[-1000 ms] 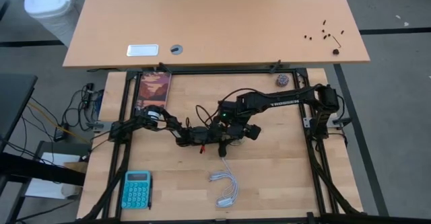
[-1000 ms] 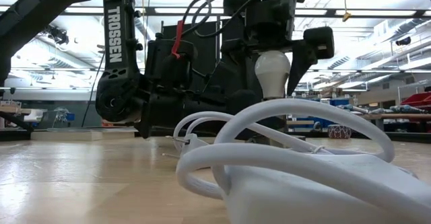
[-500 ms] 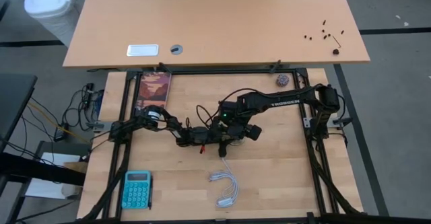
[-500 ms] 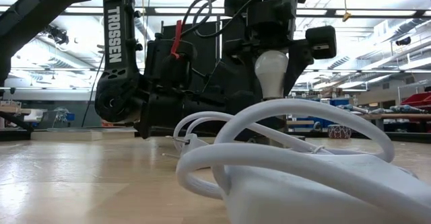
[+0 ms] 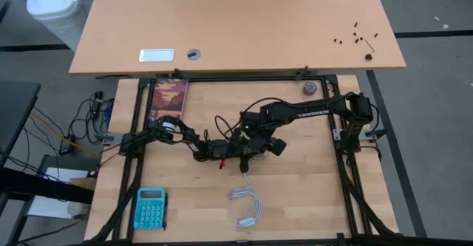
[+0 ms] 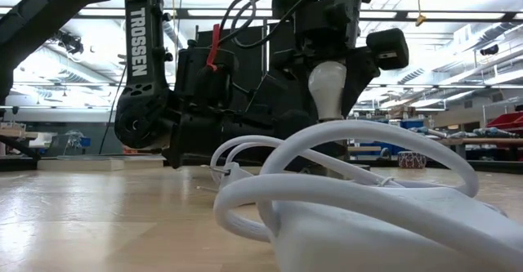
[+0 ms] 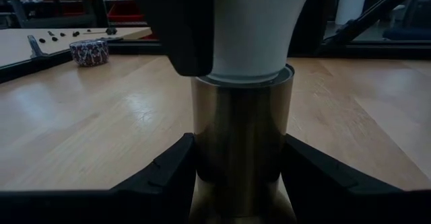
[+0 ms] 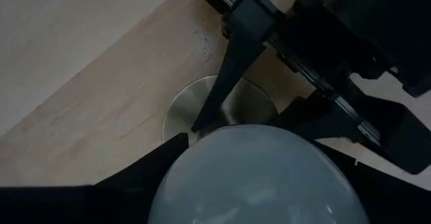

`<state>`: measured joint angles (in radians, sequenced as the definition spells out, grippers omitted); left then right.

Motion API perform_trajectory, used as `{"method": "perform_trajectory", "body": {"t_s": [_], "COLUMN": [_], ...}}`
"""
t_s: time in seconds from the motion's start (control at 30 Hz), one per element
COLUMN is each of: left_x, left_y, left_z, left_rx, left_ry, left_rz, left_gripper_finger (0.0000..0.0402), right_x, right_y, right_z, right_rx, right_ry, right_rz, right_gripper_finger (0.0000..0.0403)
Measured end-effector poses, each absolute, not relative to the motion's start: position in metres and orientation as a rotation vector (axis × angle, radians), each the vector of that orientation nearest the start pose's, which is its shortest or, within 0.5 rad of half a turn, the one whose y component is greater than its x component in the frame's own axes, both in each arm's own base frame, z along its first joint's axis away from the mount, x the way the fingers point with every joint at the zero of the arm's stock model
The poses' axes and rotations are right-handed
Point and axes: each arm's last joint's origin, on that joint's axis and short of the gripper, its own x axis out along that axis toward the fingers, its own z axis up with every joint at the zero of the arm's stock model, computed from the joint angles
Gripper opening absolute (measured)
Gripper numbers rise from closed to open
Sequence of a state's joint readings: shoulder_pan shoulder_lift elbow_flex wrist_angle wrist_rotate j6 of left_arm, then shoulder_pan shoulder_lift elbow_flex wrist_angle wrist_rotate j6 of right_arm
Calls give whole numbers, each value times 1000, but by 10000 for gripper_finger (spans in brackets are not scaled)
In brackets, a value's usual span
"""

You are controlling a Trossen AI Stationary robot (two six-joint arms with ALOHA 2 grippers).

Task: Screw lightbulb
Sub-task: Insert the lightbulb into the desk lamp

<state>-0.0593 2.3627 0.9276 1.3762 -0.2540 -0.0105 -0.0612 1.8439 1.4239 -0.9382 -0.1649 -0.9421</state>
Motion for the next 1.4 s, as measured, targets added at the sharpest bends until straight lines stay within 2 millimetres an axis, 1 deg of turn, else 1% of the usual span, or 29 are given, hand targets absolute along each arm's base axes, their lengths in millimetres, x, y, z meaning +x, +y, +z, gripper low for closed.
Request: {"method": "perform_trajectory", "body": {"t_s": [0.13,0.37,0.57,0.83,1.07,1.3,1.4], "left_x": [396,396,396,395,395,395,395], "left_y": [-16,-16,-15,-15,-15,-14,-14], "left_z": [49,49,49,48,48,48,48], "left_rx": [0,-2,-18,-18,-18,-17,-17], "left_ry": [57,56,56,58,60,60,59], "left_rz": [206,223,239,251,266,280,284], "left_gripper_finger": [198,198,198,198,198,198,198], "right_x": [360,360,361,362,362,362,362], "right_y": [-17,-18,-18,-19,-19,-20,-20], "right_z": [218,218,218,218,218,218,218], "right_rx": [-603,-517,-428,-272,-136,-16,57], "right_ry": [1202,1235,1256,1282,1303,1322,1326], "right_rz": [669,578,498,362,235,88,31], "right_gripper_finger": [250,263,256,269,255,269,266]}}
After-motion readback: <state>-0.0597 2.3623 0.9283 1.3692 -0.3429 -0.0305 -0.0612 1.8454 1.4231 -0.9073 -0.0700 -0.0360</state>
